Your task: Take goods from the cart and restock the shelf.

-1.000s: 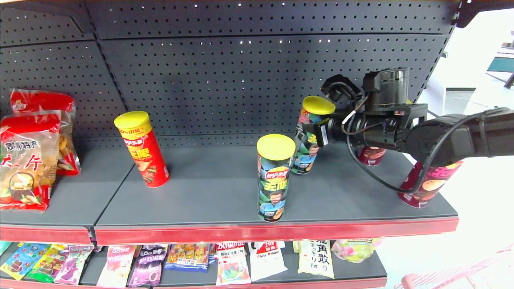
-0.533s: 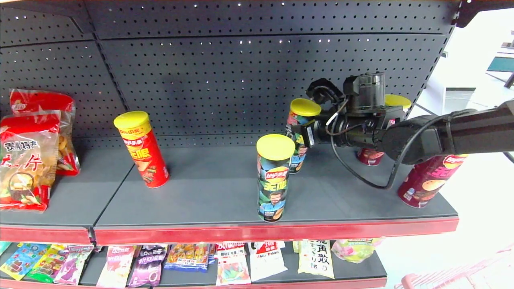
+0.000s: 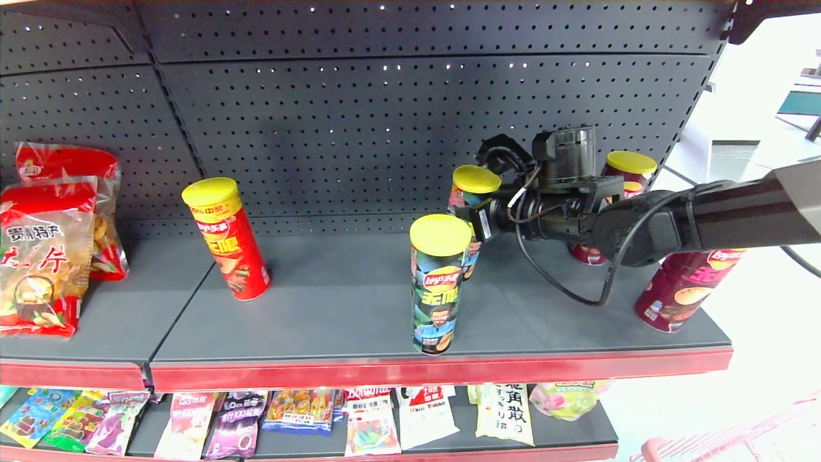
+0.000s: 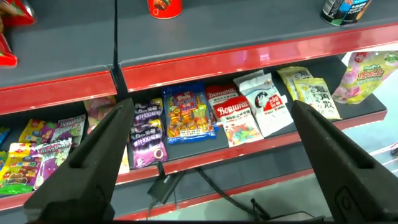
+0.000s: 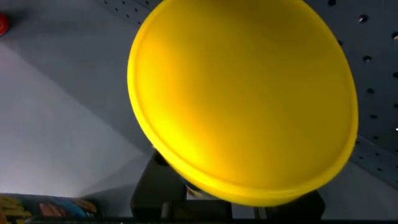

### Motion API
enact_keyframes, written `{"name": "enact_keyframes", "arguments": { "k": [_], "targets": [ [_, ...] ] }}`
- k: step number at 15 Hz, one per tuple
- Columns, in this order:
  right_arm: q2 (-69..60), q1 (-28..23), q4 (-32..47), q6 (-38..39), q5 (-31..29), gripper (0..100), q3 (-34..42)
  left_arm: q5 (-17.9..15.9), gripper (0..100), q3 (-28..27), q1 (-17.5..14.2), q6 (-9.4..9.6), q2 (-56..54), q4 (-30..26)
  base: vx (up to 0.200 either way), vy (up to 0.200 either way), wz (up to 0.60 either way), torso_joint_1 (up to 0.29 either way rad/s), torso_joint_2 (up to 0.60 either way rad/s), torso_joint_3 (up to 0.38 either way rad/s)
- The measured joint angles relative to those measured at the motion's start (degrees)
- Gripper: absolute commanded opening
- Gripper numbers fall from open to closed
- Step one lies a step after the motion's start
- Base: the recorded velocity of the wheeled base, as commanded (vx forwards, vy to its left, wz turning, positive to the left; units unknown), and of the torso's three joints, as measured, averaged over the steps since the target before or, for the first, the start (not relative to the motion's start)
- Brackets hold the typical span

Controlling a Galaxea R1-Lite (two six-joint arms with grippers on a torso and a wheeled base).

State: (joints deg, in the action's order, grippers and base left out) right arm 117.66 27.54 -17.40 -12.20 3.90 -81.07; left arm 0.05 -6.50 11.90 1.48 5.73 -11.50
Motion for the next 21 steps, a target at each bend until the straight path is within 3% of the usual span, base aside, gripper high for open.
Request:
{"name": "enact_keyframes", "arguments": {
  "k": [4, 5, 13, 21],
  "targets": [
    [0.5, 0.6, -0.1, 0.0, 0.0, 0, -0.1, 0.0, 100, 0.0, 0.0, 0.00, 0.0, 0.0, 0.000, 0.000, 0.00, 0.000, 0.00, 0.000],
    [0.6, 0.7, -0.1, 0.0, 0.0, 100, -0.1, 0.0, 100, 0.0, 0.0, 0.02, 0.0, 0.0, 0.000, 0.000, 0.00, 0.000, 0.00, 0.000],
    [0.5, 0.8, -0.4, 0.3, -0.5, 100, 0.3, 0.0, 100, 0.0, 0.0, -0.13, 0.0, 0.0, 0.000, 0.000, 0.00, 0.000, 0.00, 0.000],
    [-9.4, -1.4, -0.1, 3.0, -4.7, 100, 10.3, 0.0, 100, -0.1, 0.1, -0.35, 0.0, 0.0, 0.000, 0.000, 0.00, 0.000, 0.00, 0.000]
  ]
}}
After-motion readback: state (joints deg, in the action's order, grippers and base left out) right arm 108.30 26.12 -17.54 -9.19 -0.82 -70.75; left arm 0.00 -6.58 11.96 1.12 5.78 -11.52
